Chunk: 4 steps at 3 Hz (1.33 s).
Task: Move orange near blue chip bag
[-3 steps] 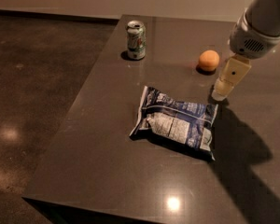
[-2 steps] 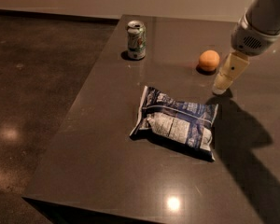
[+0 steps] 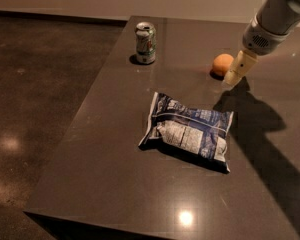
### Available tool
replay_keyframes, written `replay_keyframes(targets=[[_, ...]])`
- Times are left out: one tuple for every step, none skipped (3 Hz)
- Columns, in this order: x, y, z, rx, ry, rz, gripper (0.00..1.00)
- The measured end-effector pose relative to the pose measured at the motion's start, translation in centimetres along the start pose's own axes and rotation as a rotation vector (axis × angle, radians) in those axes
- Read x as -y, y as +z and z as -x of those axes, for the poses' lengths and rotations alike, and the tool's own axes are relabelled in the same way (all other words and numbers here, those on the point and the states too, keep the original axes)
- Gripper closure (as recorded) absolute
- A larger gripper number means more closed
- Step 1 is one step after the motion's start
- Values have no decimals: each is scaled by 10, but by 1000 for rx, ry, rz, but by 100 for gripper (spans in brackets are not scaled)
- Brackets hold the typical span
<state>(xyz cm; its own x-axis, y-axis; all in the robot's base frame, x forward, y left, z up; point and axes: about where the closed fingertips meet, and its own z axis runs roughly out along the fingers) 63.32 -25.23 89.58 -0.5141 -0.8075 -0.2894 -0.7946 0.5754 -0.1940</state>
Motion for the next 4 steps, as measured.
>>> replay_keyframes(targets=[[16,15,9,21,33,-3,0],[27,30,15,31,50,1,0],[33,42,18,35,58,18,0],[33,48,21,41,60,45,15]])
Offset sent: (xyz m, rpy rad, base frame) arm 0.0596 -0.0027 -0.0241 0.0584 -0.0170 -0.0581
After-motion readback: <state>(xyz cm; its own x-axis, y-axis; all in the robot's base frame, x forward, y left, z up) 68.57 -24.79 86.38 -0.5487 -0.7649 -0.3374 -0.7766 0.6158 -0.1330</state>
